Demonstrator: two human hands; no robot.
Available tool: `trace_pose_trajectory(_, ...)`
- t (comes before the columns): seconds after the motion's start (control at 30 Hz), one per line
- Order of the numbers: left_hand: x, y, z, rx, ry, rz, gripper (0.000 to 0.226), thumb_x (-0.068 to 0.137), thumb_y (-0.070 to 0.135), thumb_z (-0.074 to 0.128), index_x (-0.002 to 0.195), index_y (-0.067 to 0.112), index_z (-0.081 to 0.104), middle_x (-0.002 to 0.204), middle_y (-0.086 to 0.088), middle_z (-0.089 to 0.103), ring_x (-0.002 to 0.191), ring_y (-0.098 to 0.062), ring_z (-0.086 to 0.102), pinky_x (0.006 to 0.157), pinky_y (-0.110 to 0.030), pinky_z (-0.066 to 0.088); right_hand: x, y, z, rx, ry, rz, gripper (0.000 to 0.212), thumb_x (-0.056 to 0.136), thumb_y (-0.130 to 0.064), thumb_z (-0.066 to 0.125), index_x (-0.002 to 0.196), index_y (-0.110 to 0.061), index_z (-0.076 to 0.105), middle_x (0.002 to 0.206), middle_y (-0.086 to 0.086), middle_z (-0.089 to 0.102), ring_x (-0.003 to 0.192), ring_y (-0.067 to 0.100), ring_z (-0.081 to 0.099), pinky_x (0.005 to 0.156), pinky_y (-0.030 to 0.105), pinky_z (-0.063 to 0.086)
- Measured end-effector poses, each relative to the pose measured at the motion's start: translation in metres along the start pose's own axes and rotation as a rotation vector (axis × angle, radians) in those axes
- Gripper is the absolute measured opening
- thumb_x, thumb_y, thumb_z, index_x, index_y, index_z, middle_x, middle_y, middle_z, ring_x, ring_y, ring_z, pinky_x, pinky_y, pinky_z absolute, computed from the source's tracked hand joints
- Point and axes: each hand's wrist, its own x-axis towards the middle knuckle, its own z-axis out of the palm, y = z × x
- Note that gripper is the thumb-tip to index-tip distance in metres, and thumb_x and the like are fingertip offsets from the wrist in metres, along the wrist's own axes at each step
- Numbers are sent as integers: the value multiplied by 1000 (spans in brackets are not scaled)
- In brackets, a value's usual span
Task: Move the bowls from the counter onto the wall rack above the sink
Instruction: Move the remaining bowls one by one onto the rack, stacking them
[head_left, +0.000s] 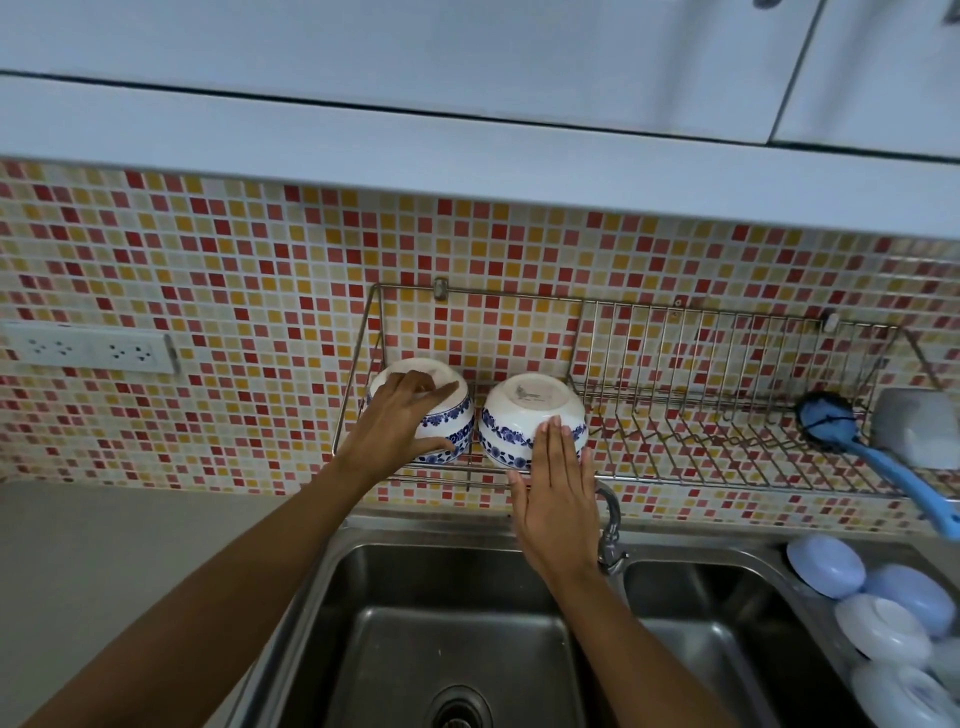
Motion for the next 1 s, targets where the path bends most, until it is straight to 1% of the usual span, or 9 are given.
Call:
trace_pose_trajectory(0.1, -4, -5, 3, -115, 52, -211, 82, 69, 65, 67, 138, 30, 42, 141, -10, 39, 131, -32, 32, 111, -49, 32, 6, -6, -7, 113, 46, 56, 67, 97, -55, 24, 147, -12, 33, 153, 10, 33, 142, 25, 29, 116, 51, 24)
trace_pose_trajectory(0.2, -4, -6, 4, -227, 25, -294, 78, 69, 66, 66, 136, 33, 41, 145, -9, 31, 136, -30, 25, 110, -48, 32, 26, -10, -16, 219, 102, 131, 62, 90, -58, 39, 138, -18, 43, 145, 14, 40, 133, 31, 38, 106, 55, 37)
trace_pose_trajectory(0.27, -3, -5, 2, -289, 16, -319, 77, 71, 60, 69, 137, 32, 41, 148, -7, 28, 138, -29, 25, 111, -45, 31, 43, -5, -18, 217, 92, 140, 67, 86, -61, 45, 141, -23, 38, 148, 16, 33, 136, 34, 32, 109, 56, 33)
trace_pose_trajectory(0.37, -4, -4, 0, -328, 32, -336, 76, 71, 55, 72, 137, 31, 43, 150, -7, 28, 138, -28, 29, 112, -43, 30, 62, 4, -15, 242, -60, 167, 78, 83, -62, 54, 148, -29, 26, 158, 13, 12, 144, 38, 14, 112, 57, 29)
trace_pose_trajectory(0.5, -6, -5, 0, -320, 45, -340, 78, 68, 56, 73, 136, 31, 45, 150, -8, 30, 137, -27, 31, 111, -43, 31, 58, 6, -7, 161, -78, 142, 72, 86, -62, 50, 145, -24, 36, 159, 12, 16, 144, 38, 17, 105, 58, 40)
trace_pose_trajectory(0.73, -7, -3, 3, -272, 32, -326, 82, 70, 61, 69, 140, 32, 37, 154, -6, 24, 142, -27, 23, 114, -47, 28, 54, 6, -8, 137, -114, 137, 70, 89, -64, 41, 147, -26, 31, 160, 12, 12, 145, 41, 12, 110, 56, 33)
trace_pose_trajectory(0.87, -15, 2, 10, -67, 61, -262, 86, 84, 68, 36, 151, 26, 4, 161, -6, -5, 148, -25, -4, 120, -45, 3, 55, 6, -9, 106, -155, 107, 70, 94, -61, 32, 152, -25, 15, 161, 12, 1, 147, 36, 1, 117, 54, 19)
trace_pose_trajectory(0.93, -28, 8, 15, 46, 70, -269, 79, 91, 64, 17, 151, 18, -6, 160, -9, -11, 147, -25, -9, 120, -44, -1, 50, 4, -10, 65, -136, 62, 66, 98, -54, 21, 153, -19, 8, 161, 10, 1, 148, 31, 0, 119, 52, 11)
trace_pose_trajectory(1.0, -43, 16, 18, 36, 50, -324, 72, 94, 56, 5, 150, 13, -9, 158, -10, -14, 147, -25, -11, 120, -42, -2, 38, 0, -11, 24, -116, 39, 62, 100, -46, 9, 152, -15, 1, 161, 9, 5, 148, 27, 1, 120, 50, 9)
